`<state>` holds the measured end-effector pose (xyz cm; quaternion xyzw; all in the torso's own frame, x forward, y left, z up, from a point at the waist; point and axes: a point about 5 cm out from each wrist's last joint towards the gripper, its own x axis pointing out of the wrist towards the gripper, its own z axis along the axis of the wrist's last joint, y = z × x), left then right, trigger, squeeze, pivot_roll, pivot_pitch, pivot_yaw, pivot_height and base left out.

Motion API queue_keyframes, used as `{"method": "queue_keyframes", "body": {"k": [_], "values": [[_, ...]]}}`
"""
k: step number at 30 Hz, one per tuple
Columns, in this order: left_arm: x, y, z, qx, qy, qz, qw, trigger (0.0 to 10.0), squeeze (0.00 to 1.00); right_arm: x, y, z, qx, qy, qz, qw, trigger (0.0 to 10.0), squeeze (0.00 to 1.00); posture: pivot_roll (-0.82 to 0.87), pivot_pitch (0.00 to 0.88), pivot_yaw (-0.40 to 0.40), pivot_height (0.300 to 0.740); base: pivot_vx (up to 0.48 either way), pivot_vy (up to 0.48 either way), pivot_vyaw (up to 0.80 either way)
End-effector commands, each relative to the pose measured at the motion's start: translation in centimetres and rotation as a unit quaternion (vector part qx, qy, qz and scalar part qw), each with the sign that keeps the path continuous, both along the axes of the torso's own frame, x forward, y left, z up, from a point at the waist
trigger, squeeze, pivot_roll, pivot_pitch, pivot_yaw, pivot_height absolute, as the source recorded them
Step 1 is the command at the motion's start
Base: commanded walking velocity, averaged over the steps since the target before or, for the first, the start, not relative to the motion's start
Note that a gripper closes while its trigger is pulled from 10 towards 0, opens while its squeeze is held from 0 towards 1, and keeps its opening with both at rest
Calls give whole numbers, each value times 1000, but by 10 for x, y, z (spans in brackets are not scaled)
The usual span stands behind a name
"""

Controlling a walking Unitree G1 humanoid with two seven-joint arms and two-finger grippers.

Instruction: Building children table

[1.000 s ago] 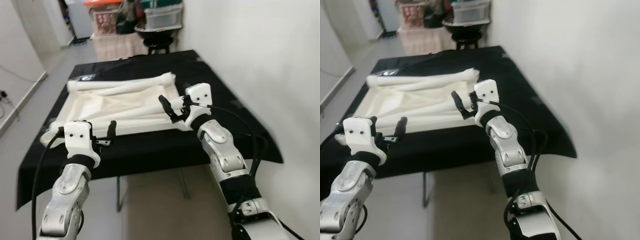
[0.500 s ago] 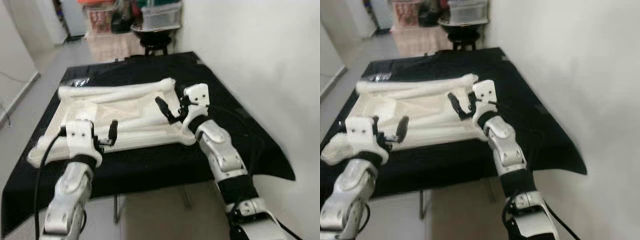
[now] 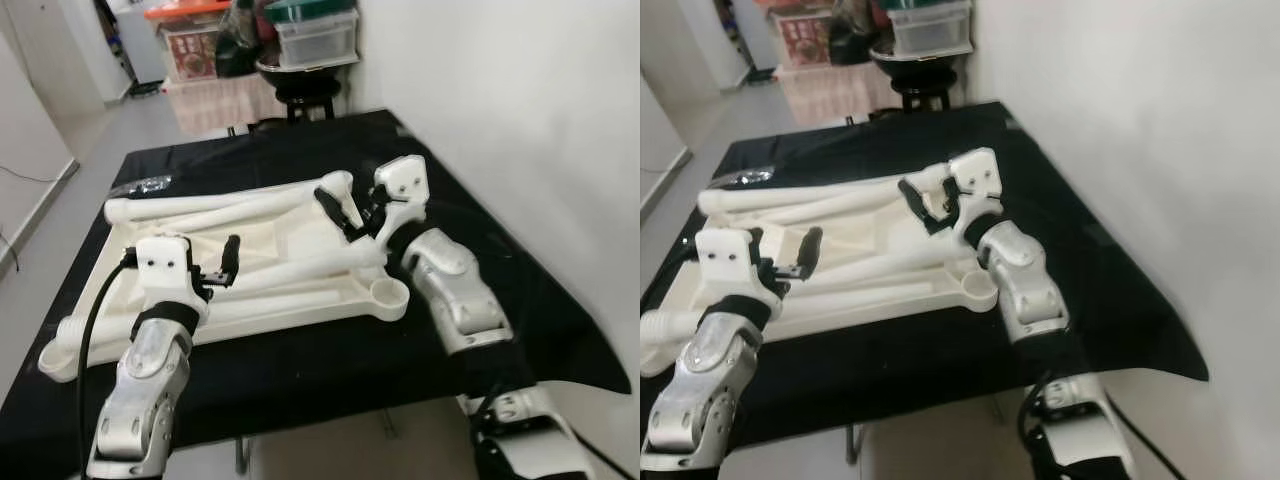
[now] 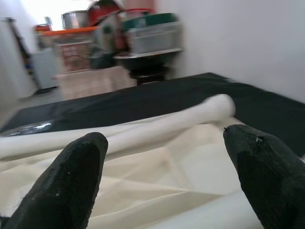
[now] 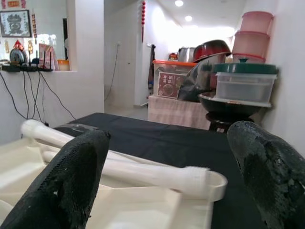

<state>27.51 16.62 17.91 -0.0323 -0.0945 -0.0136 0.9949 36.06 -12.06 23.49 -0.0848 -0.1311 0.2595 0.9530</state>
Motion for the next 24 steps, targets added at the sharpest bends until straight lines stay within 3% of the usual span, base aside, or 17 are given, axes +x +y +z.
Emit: {"method": "queue_keyframes", "body": {"k": [1,6,7,8,11,15,18,24], "values": [[-1,1,1,8,0,3,1000,10000,0,2,4,12,-10,-11,24,1000,10000,0,-96,0,57,740,259,0,0],[-2,2,1,8,1,4,1000,10000,0,2,4,16,-19,-15,33,999,10000,0,-95,0,59,740,256,0,0],[-3,2,0,8,3,5,1000,10000,0,-1,7,19,-53,-23,73,996,10000,0,-96,4,61,740,259,0,0],[-3,2,0,8,3,5,1000,10000,0,-1,7,19,-53,-23,73,996,10000,0,-96,4,61,740,259,0,0],[-4,2,-2,5,10,10,1000,10000,0,-12,15,19,-175,-23,185,967,10000,0,-95,9,59,740,86,0,800],[-6,6,-11,15,35,43,998,10000,0,-12,12,18,-230,4,221,948,10000,0,-91,13,59,740,0,0,800],[-7,6,-12,18,40,43,998,10000,0,-12,11,18,-236,8,225,945,10000,0,-91,13,59,740,0,0,800],[-18,-4,-24,14,81,7,997,10000,0,-13,5,9,-337,92,270,897,10000,0,-77,28,58,740,0,0,800]]}}
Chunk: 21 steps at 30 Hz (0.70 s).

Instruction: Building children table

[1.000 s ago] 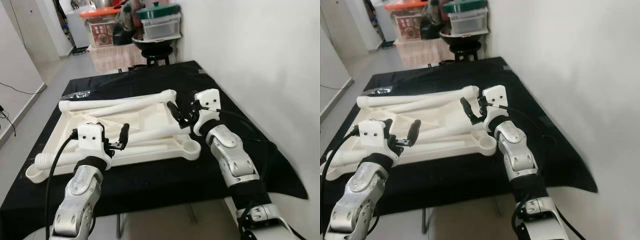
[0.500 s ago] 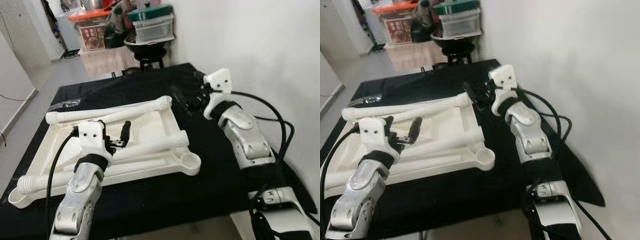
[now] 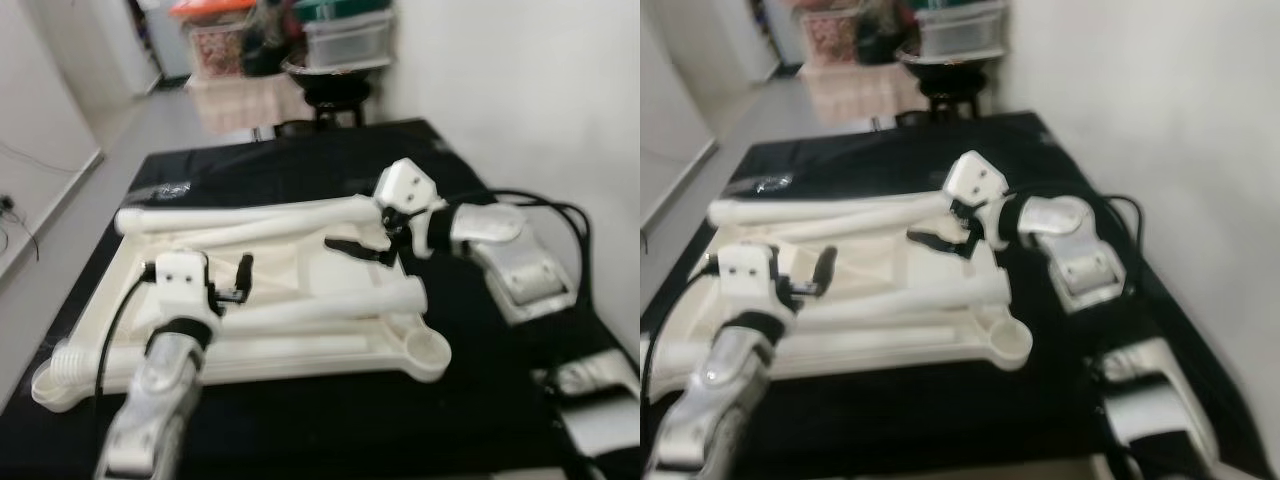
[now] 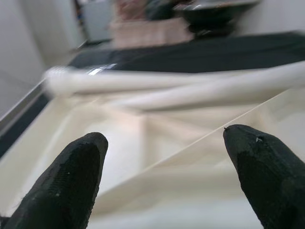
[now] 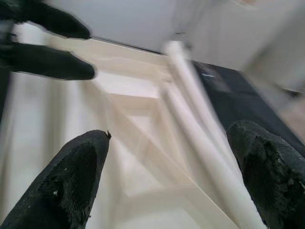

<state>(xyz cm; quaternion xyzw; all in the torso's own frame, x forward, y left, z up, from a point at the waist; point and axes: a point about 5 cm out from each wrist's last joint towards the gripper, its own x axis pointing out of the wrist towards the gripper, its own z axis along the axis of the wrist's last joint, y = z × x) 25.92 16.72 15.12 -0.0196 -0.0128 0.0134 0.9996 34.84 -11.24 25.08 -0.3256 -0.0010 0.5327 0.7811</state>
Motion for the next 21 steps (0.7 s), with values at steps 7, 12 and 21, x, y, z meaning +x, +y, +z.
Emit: {"method": "queue_keyframes", "body": {"k": [7,12,21], "values": [[-6,-14,-1,-2,21,-56,998,10000,0,1,4,-4,-81,31,8,996,10000,0,-74,28,61,740,0,0,639],[-10,-28,-4,-19,36,-138,990,10000,0,2,0,-1,-133,33,-13,991,10000,0,-81,30,55,740,0,0,0],[-16,-38,-9,-23,66,-204,976,10000,0,-5,-30,-15,-331,135,-43,933,10000,0,-98,33,44,740,0,0,0]]}}
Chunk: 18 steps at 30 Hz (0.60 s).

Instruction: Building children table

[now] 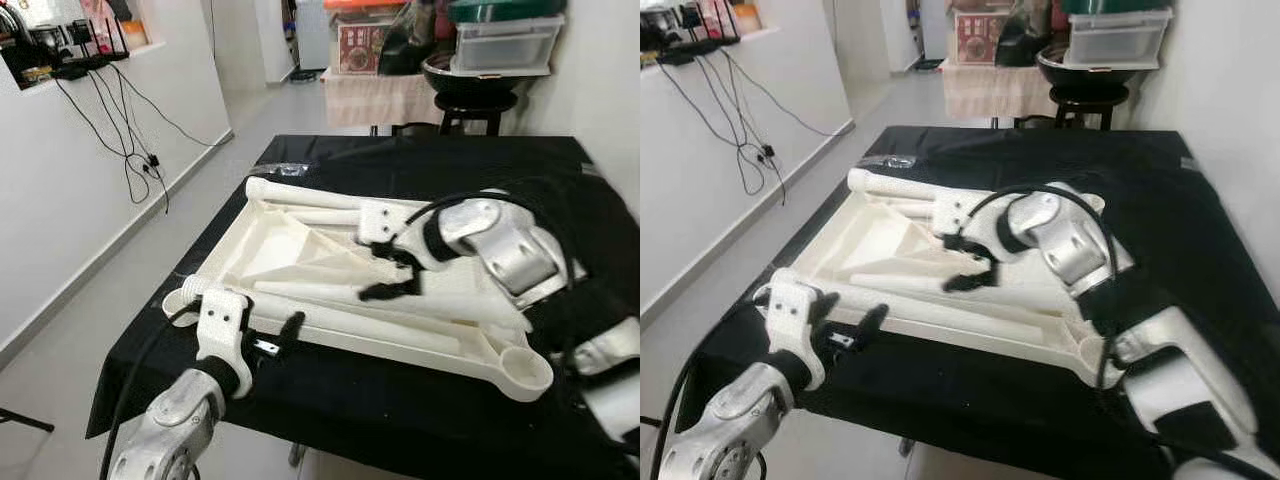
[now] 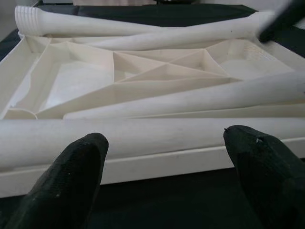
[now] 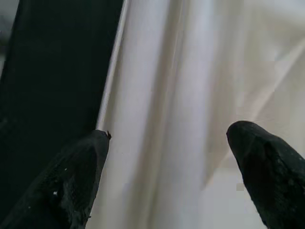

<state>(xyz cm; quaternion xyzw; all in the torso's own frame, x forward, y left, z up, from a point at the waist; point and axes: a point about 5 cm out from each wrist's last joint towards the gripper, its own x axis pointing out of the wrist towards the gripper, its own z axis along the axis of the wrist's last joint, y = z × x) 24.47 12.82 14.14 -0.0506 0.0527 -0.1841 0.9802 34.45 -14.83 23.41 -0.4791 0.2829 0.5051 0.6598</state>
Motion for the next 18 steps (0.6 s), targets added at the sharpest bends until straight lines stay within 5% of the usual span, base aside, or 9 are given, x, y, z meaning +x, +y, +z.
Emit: {"method": "queue_keyframes", "body": {"k": [1,10,18], "values": [[-1,1,0,8,3,-6,1000,10000,0,-1,6,1,-20,8,7,1000,10000,0,-98,33,44,740,0,0,0],[-3,-2,-1,4,10,-14,1000,10000,0,25,-6,-17,-107,-22,-96,989,10000,0,-99,35,35,740,0,0,0],[-6,-5,-2,-2,16,-21,1000,10000,0,29,-3,-20,-136,-16,-105,985,10000,0,-104,38,24,740,0,0,0]]}}
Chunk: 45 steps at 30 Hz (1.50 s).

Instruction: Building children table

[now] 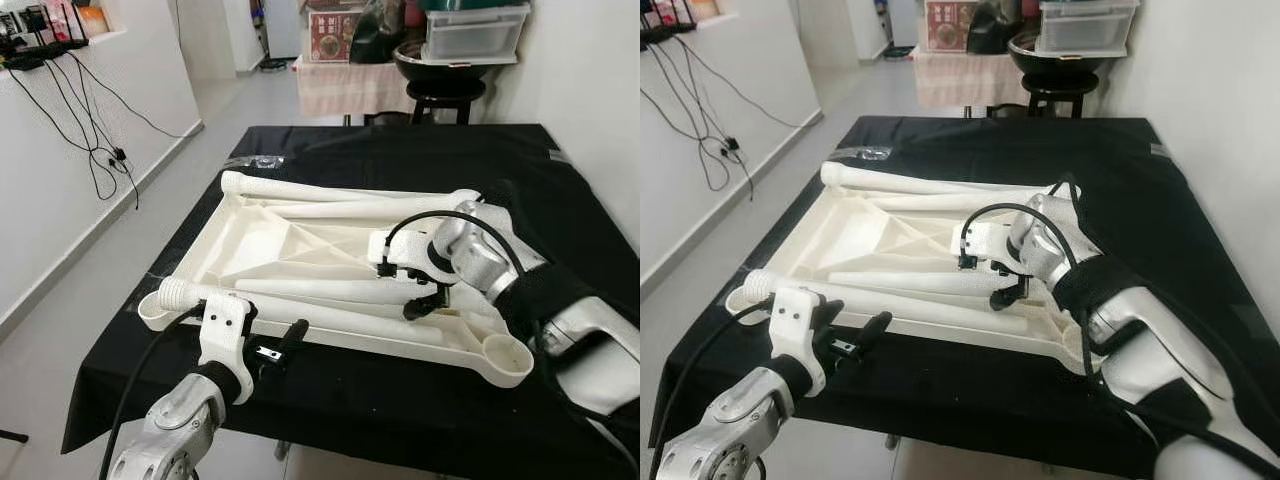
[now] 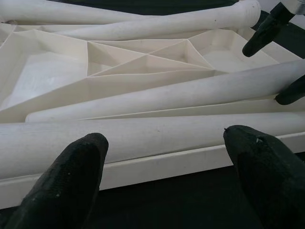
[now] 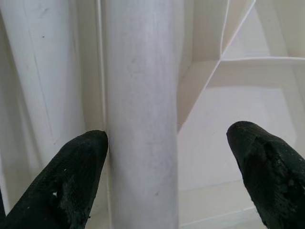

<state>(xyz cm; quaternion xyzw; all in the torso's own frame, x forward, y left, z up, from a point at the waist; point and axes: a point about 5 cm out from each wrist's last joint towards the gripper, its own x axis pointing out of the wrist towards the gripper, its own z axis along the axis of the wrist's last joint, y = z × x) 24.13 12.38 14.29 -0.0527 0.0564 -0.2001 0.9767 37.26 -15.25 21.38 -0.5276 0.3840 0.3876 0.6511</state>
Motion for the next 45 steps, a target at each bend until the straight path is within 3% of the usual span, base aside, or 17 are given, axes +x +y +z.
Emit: {"method": "queue_keyframes", "body": {"k": [1,6,7,9,20,25,28,30,31,32,33,35,36,40,42,44,45], "values": [[-4,-1,-3,0,13,-5,1000,10000,0,4,-4,-1,-45,-10,-3,999,10000,0,-104,42,21,740,0,0,0],[-5,-2,-4,-8,14,1,1000,10000,0,8,-13,-3,-86,-15,-11,996,9804,0,-105,42,16,740,0,0,0],[-5,-2,-3,-10,14,1,1000,10000,0,8,-14,-4,-88,-13,-9,996,471,0,-105,45,14,740,0,0,0],[-6,-2,-3,-11,14,1,1000,10000,0,9,-14,-4,-92,-10,-8,996,0,0,-106,43,14,740,0,0,0],[-7,-2,-2,-15,16,2,1000,10000,0,9,-14,-13,-105,-2,-6,994,0,0,-101,53,17,740,0,0,0],[-5,4,3,-8,6,9,1000,10000,0,13,-10,-2,-45,-31,-28,998,0,0,-98,54,23,740,0,0,0],[1,13,14,0,-19,27,999,10000,0,19,-15,17,13,-76,-68,995,0,0,-98,55,26,740,0,0,0],[10,24,36,-14,-60,51,997,10000,0,23,-23,38,86,-111,-106,984,0,0,-96,54,29,740,0,0,0],[10,24,36,-14,-60,51,997,10000,0,23,-23,38,86,-111,-106,984,0,0,-96,54,29,740,0,0,0],[15,29,50,-27,-85,62,994,10000,0,24,-25,47,129,-126,-116,977,0,0,-95,53,31,740,0,0,0],[15,29,50,-27,-85,62,994,10000,0,24,-25,47,129,-126,-116,977,0,0,-95,53,31,740,0,0,0],[23,36,80,-70,-136,79,985,10000,0,24,-24,62,227,-139,-139,954,0,0,-93,50,37,740,0,0,0],[23,36,80,-70,-136,79,985,10000,0,24,-24,62,227,-139,-139,954,0,0,-93,50,37,740,0,0,0],[27,41,104,-114,-180,86,973,10000,0,23,-15,69,329,-136,-137,924,0,0,-94,48,42,740,0,0,0],[31,45,130,-149,-224,84,959,10000,0,16,7,72,446,-109,-105,882,0,0,-92,42,47,740,0,0,0],[31,45,130,-149,-224,84,959,10000,0,16,7,72,446,-109,-105,882,0,0,-92,42,47,740,0,0,0],[34,48,142,-160,-245,85,952,10000,43,10,20,71,489,-97,-83,863,0,0,-89,42,49,740,0,0,0]]}}
